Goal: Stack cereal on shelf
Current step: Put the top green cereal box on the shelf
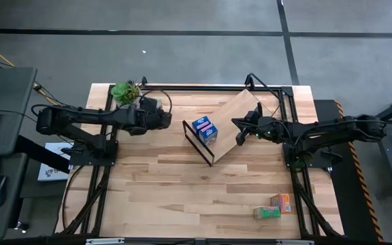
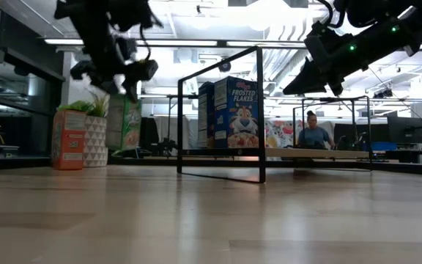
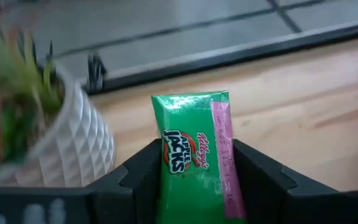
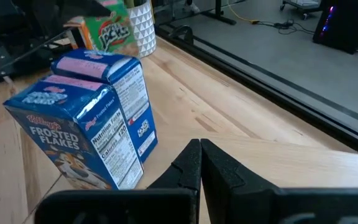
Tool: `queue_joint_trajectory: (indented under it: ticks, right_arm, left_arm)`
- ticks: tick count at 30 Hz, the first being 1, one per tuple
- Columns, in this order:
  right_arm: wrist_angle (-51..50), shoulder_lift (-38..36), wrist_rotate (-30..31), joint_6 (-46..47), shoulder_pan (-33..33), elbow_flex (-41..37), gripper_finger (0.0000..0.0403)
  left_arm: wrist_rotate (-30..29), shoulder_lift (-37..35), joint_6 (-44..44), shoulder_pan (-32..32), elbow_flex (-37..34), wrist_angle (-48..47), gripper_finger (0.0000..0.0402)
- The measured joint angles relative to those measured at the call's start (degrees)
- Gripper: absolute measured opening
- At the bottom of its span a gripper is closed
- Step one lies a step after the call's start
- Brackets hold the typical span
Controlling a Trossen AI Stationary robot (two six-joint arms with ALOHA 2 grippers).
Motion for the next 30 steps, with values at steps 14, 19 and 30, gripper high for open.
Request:
queue_joint_trajectory:
  ticks: [14,19,30]
  right_arm:
    - [8.7,0.0,-0.2,-4.4,0.0,0.0,0.0]
    - [16.8,0.0,-1.8,-7.9,0.0,0.0,0.0]
    - [23.2,-0.1,-5.3,-8.7,1.2,0.0,0.0]
  left_arm:
    - [11.2,0.1,53.0,6.2,15.2,32.2,0.0168]
    - [25.7,3.1,55.4,8.8,15.3,37.3,0.0168]
    - [42.1,20.0,54.9,11.0,20.2,45.9,0.0168]
